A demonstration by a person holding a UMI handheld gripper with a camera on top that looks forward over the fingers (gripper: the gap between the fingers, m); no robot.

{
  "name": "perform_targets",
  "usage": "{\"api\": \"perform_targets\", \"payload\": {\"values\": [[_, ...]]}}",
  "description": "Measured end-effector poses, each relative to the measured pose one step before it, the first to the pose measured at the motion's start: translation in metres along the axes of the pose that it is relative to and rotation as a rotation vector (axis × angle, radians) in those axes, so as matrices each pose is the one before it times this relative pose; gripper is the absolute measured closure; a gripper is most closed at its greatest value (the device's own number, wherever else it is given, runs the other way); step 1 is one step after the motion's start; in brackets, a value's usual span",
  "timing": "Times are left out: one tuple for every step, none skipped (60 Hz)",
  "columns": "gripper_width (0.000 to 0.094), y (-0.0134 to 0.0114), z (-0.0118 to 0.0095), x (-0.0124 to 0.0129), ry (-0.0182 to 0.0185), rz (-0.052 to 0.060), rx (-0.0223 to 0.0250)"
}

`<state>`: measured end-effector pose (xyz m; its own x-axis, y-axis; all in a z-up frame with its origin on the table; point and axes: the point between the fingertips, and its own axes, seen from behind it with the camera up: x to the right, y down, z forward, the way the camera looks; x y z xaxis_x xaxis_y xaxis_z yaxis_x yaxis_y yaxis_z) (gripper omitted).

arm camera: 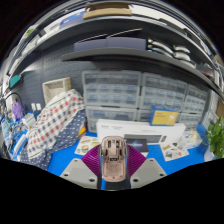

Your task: Arrange mouse

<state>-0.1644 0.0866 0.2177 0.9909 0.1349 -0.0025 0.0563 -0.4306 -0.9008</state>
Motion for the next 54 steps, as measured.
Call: {"api": "perform_targets", "payload": {"values": [[0.0609, -0.00080, -0.00004, 0.00937, 0.00686, 0.0025, 0.00053], [0.0608, 0.00001, 0.00036, 0.00947, 0.00613, 0.0030, -0.00084], [0.0609, 0.00087, 0.00073, 0.00904, 0.00620, 0.0042, -0.00137], [0.0608, 0.00165, 0.00098, 0.00916, 0.00631, 0.0047, -0.00245], [0.0609, 0.00253, 0.00169, 0.00860, 0.00587, 0.0050, -0.00434], [0.0610, 0.00388, 0.00216, 0.00798, 0.00514, 0.0048, -0.00648], [0.0611, 0.00498, 0.00217, 0.00762, 0.00286, 0.0046, -0.00935], [0.0611, 0.00530, 0.00248, 0.00692, 0.00105, 0.0043, -0.01102], [0.0610, 0.00727, 0.00173, 0.00567, 0.00311, 0.0039, -0.00722], [0.0609, 0.00526, 0.00422, 0.00689, -0.00153, 0.0032, -0.01152], [0.0610, 0.00629, 0.00342, 0.00620, 0.00105, 0.0016, -0.01135], [0.0610, 0.00703, 0.00353, 0.00554, 0.00177, 0.0007, -0.01249], [0.0612, 0.00762, 0.00346, 0.00537, 0.00258, -0.0008, -0.01432], [0.0612, 0.00819, 0.00386, 0.00499, 0.00284, -0.0015, -0.01656], [0.0613, 0.00889, 0.00419, 0.00414, 0.00161, -0.0016, -0.01783], [0.0612, 0.00901, 0.00400, 0.00338, 0.00032, -0.0012, -0.01846], [0.0612, 0.00922, 0.00426, 0.00273, -0.00098, -0.0009, -0.01799], [0.0613, 0.00854, 0.00442, 0.00195, -0.00188, 0.0007, -0.01593], [0.0613, 0.00898, 0.00349, 0.00167, 0.00040, 0.0015, -0.01126], [0.0613, 0.00800, 0.00463, 0.00114, -0.00157, 0.0035, -0.01477], [0.0613, 0.00817, 0.00548, 0.00255, -0.00214, 0.0045, -0.01368], [0.0611, 0.00756, 0.00459, 0.00135, 0.00003, 0.0036, -0.01395], [0.0609, 0.00692, 0.00447, 0.00099, 0.00022, 0.0026, -0.01231], [0.0611, 0.00665, 0.00434, 0.00045, -0.00113, 0.0013, -0.01246], [0.0612, 0.00691, 0.00417, -0.00037, -0.00266, 0.0011, -0.01448], [0.0612, 0.00655, 0.00394, -0.00104, -0.00430, 0.0006, -0.01460], [0.0611, 0.00614, 0.00364, -0.00077, -0.00377, -0.0004, -0.01451], [0.0611, 0.00570, 0.00341, -0.00059, -0.00216, -0.0024, -0.01354], [0.0612, 0.00508, 0.00304, -0.00060, -0.00066, -0.0048, -0.01135], [0.0613, 0.00387, 0.00319, -0.00102, -0.00158, -0.0059, -0.00827], [0.0613, 0.00370, 0.00257, -0.00100, -0.00216, -0.0055, -0.00632], [0.0612, 0.00376, 0.00260, -0.00150, -0.00287, -0.0030, -0.00549], [0.0611, 0.00312, 0.00268, -0.00131, -0.00181, 0.0000, -0.00533], [0.0609, 0.00289, 0.00231, -0.00139, -0.00189, 0.0024, -0.00513], [0.0609, 0.00258, 0.00200, -0.00159, -0.00297, 0.0036, -0.00450], [0.0611, 0.00254, 0.00190, -0.00204, -0.00367, 0.0048, -0.00394], [0.0602, 0.00224, 0.00171, -0.00131, -0.00497, 0.0052, -0.00629], [0.0602, 0.00335, 0.00165, -0.00138, -0.00322, 0.0059, -0.00558], [0.0601, 0.00082, 0.00005, 0.00017, 0.00409, 0.0051, 0.00054], [0.0603, -0.00272, 0.00007, 0.00028, 0.00438, 0.0038, 0.01689], [0.0603, 0.00040, -0.00008, 0.00005, 0.00255, 0.0071, 0.00555], [0.0593, 0.00171, -0.00027, -0.00107, 0.00115, 0.0069, -0.00111], [0.0594, -0.00029, -0.00063, -0.00031, 0.00229, 0.0032, 0.00492], [0.0592, -0.00003, -0.00029, -0.00020, 0.00139, 0.0002, 0.00323], [0.0573, 0.00088, -0.00007, -0.00009, 0.00174, -0.0021, -0.00075], [0.0573, 0.00017, -0.00011, 0.00002, 0.00100, -0.0040, 0.00142], [0.0572, -0.00021, 0.00013, 0.00017, 0.00264, -0.0031, 0.00290], [0.0562, 0.00004, 0.00100, 0.00082, 0.00240, -0.0016, 0.00131], [0.0562, 0.00010, -0.00039, 0.00001, 0.00243, -0.0005, 0.00064], [0.0547, -0.00004, -0.00011, -0.00016, 0.00217, 0.0008, 0.00018], [0.0545, 0.00000, 0.00012, 0.00008, 0.00176, 0.0001, -0.00034], [0.0524, -0.00038, -0.00012, 0.00021, 0.00135, 0.0005, 0.00146], [0.0516, -0.00011, 0.00015, 0.00037, 0.00212, 0.0011, 0.00117], [0.0508, -0.00025, 0.00013, 0.00020, 0.00119, 0.0019, 0.00177]]}}
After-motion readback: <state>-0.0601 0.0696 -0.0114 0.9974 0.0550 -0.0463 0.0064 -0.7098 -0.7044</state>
